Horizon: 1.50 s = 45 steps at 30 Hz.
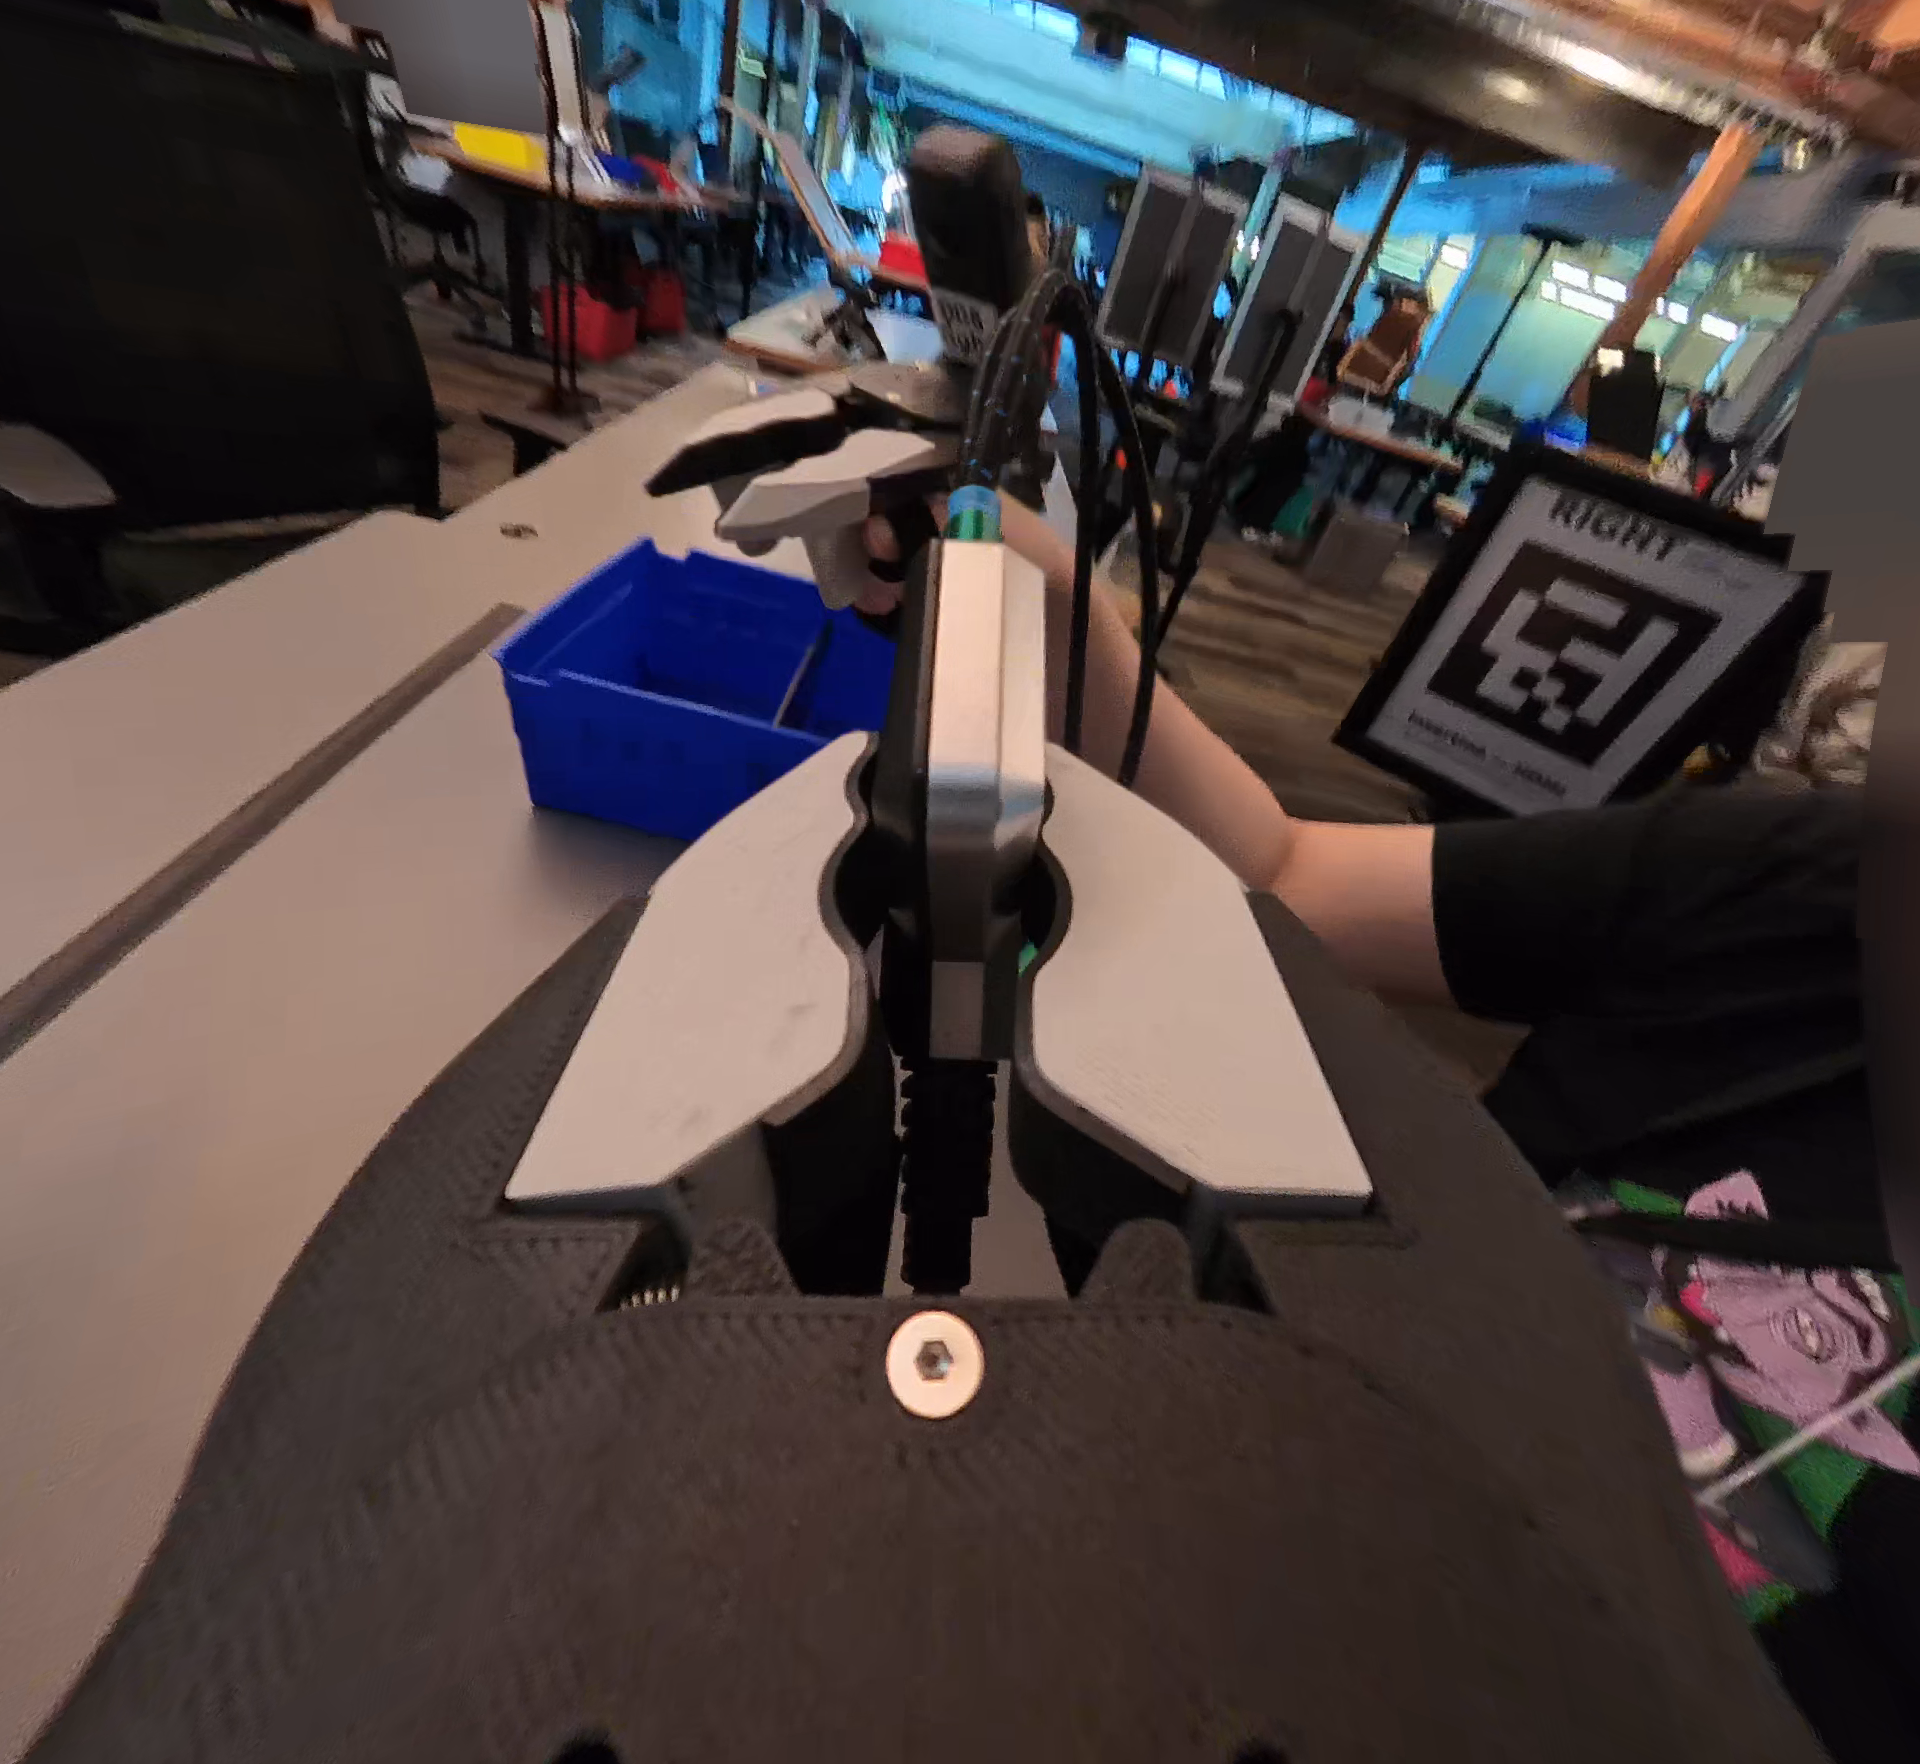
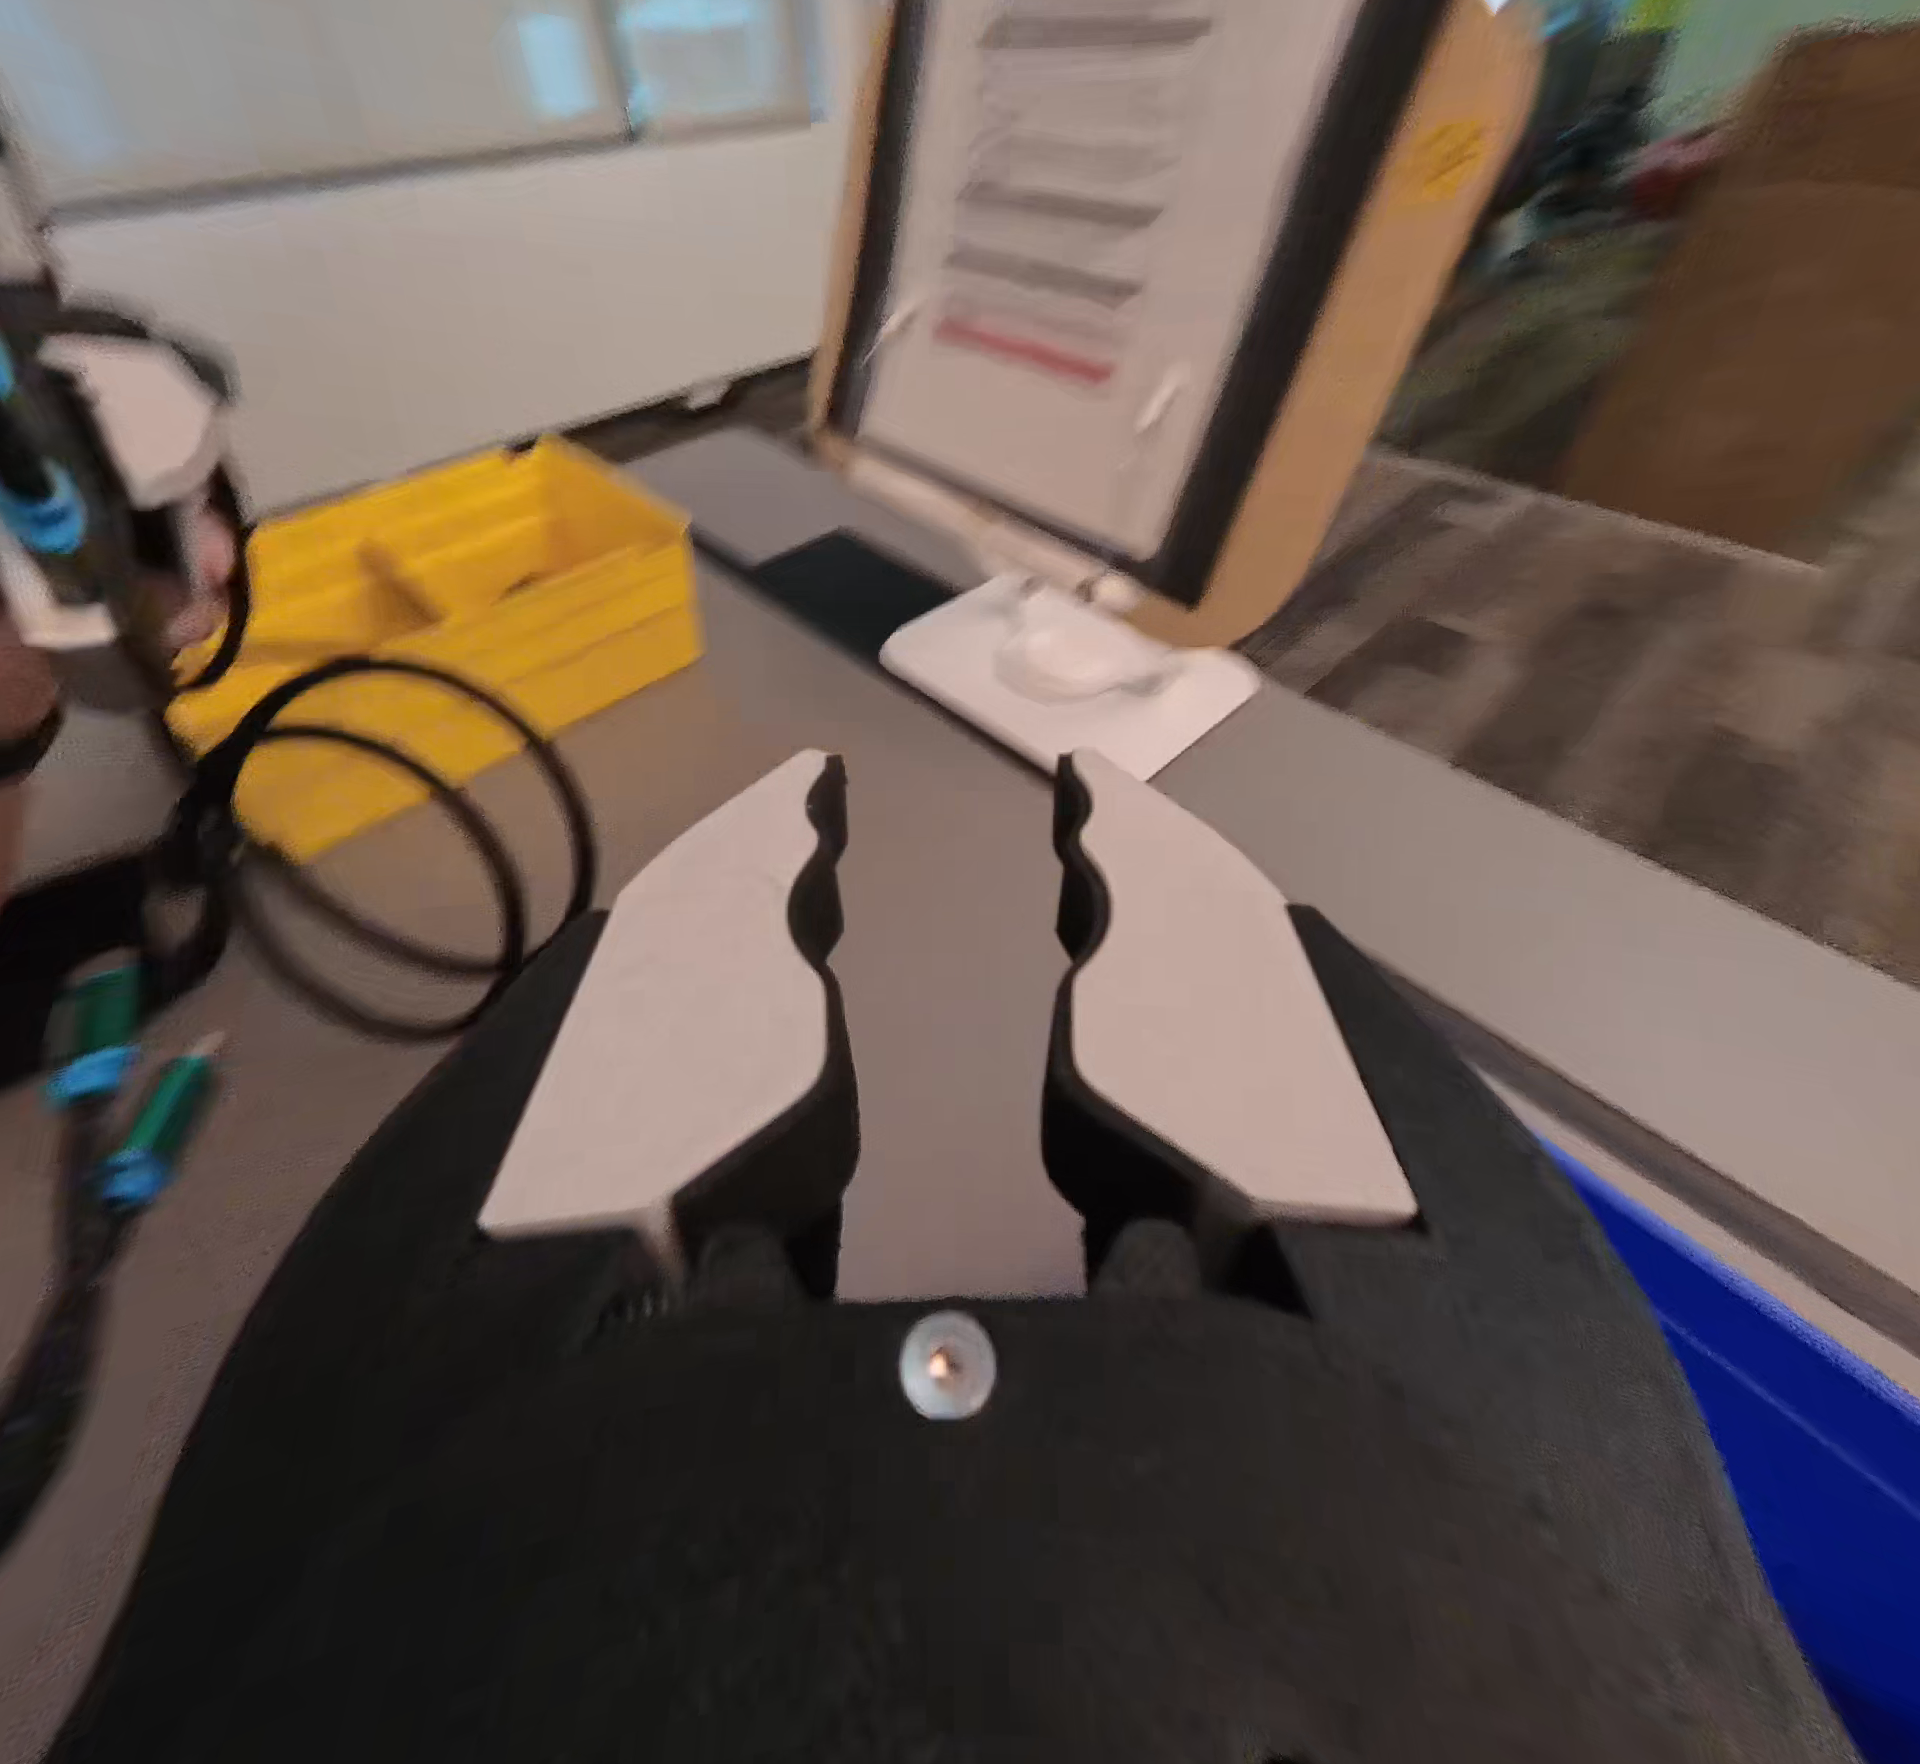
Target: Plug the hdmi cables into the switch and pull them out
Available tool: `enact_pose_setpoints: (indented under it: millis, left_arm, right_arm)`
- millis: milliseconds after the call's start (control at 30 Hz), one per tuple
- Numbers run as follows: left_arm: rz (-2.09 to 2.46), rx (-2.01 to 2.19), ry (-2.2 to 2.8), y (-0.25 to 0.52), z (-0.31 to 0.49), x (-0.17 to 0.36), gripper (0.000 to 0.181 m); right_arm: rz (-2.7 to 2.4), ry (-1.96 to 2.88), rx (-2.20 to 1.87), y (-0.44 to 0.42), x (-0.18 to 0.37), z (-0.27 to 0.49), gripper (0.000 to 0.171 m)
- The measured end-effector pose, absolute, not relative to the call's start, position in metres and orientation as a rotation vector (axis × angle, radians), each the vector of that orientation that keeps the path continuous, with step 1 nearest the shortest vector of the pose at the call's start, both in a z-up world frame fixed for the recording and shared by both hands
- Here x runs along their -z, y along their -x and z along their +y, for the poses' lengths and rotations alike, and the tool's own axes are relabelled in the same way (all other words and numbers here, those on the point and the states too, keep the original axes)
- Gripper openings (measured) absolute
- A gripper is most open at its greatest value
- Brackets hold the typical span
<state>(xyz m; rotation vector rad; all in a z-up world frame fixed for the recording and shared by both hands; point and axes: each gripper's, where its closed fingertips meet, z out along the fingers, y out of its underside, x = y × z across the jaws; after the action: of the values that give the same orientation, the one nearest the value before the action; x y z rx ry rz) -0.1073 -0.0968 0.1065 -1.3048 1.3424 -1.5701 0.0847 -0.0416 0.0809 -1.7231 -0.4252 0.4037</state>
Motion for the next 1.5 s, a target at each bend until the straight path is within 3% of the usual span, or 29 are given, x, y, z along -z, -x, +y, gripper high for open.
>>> enact_pose_setpoints:
  millis: [167,300,400,500,600,733,800,867,1067,1200,1500]
  left_arm:
    - [1.065,1.547,1.218,0.128,-0.075,-0.143,0.022]
    - [0.931,1.383,1.165,0.14,-0.059,-0.155,0.022]
    - [0.889,1.28,1.146,0.138,-0.056,-0.155,0.022]
    - [0.903,1.253,1.125,0.127,-0.064,-0.151,0.022]
    - [0.947,1.303,1.109,0.114,-0.078,-0.147,0.022]
    - [1.007,1.446,1.053,0.101,-0.101,-0.145,0.022]
    - [1.028,1.521,1.022,0.096,-0.109,-0.145,0.022]
    - [1.056,1.595,1.022,0.092,-0.115,-0.141,0.024]
    - [1.055,1.869,0.999,0.101,-0.117,-0.15,0.032]
    - [0.9,1.777,0.965,0.135,-0.085,-0.171,0.037]
    - [0.866,1.671,0.897,0.184,-0.078,-0.202,0.029]
  right_arm:
    - [-0.235,1.381,-0.077,-0.121,-0.163,-0.077,0.037]
    - [-0.35,1.122,0.148,-0.074,-0.214,-0.131,0.023]
    - [-0.584,1.077,-0.167,0.013,-0.205,-0.144,0.015]
    - [-0.663,1.245,-0.621,0.075,-0.164,-0.123,0.043]
    - [-0.615,1.388,-0.761,0.092,-0.126,-0.091,0.055]
    - [-0.591,1.325,-0.943,0.1,-0.123,-0.089,0.053]
    - [-0.626,1.321,-1.019,0.103,-0.123,-0.095,0.043]
    - [-0.71,1.281,-1.054,0.105,-0.123,-0.104,0.022]
    - [-0.774,1.297,-1.016,0.097,-0.119,-0.104,0.021]
    - [-0.715,1.298,-0.947,0.074,-0.125,-0.095,0.021]
    - [-0.556,1.216,-0.65,-0.031,-0.212,-0.107,0.021]
